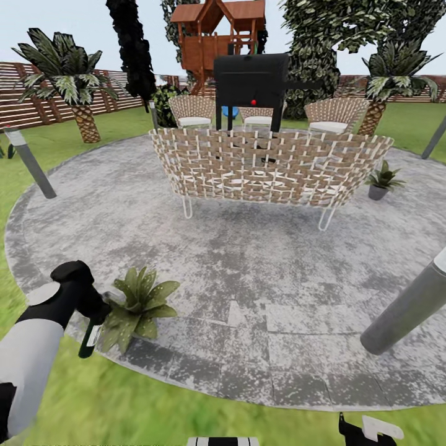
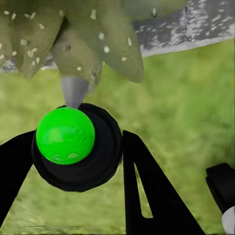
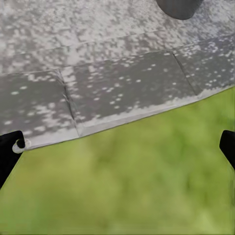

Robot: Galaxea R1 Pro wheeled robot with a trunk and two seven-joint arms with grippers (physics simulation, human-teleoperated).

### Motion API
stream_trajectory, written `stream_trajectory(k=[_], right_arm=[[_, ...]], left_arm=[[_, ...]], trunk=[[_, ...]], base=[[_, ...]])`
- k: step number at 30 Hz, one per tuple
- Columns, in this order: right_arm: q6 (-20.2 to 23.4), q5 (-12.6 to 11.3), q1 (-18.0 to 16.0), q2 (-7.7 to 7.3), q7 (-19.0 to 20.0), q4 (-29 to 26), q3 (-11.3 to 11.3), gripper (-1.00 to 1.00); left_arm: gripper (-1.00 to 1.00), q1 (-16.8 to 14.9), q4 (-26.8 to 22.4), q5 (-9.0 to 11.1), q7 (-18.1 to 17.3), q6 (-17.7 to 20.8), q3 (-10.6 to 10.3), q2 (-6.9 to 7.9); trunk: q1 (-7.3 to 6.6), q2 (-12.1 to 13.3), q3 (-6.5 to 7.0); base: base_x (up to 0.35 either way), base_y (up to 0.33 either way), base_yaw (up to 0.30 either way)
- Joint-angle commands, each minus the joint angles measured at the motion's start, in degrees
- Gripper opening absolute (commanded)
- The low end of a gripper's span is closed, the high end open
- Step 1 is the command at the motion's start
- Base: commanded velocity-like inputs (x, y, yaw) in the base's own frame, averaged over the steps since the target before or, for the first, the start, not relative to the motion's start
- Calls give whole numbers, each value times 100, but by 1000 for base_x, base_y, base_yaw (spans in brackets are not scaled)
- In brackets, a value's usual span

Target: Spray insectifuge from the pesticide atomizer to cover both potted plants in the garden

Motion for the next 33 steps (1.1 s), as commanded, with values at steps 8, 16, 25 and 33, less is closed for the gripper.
stream_trajectory(k=[8, 16, 25, 33], right_arm=[[-21, 62, -5, -3, -39, 9, -26, 100], [-15, 62, -5, -3, -39, 11, -32, 100], [-19, 62, -5, -3, -39, 8, -34, 100], [-17, 62, -5, -3, -39, 8, -35, 100]], left_arm=[[-100, -825, 73, -1397, -890, -14, -18, -11], [-100, -839, 68, -1435, -890, -373, -6, -7], [-100, -756, 76, -1442, -890, -543, -46, -56], [-100, -710, 298, -1433, -890, -841, -209, 17]], trunk=[[-1, -2, -5], [-1, -2, -5], [-1, -2, -5], [-1, -2, -5]], base=[[0, -1, 3], [53, 8, 0], [236, 68, 0], [-51, 1, 0]])
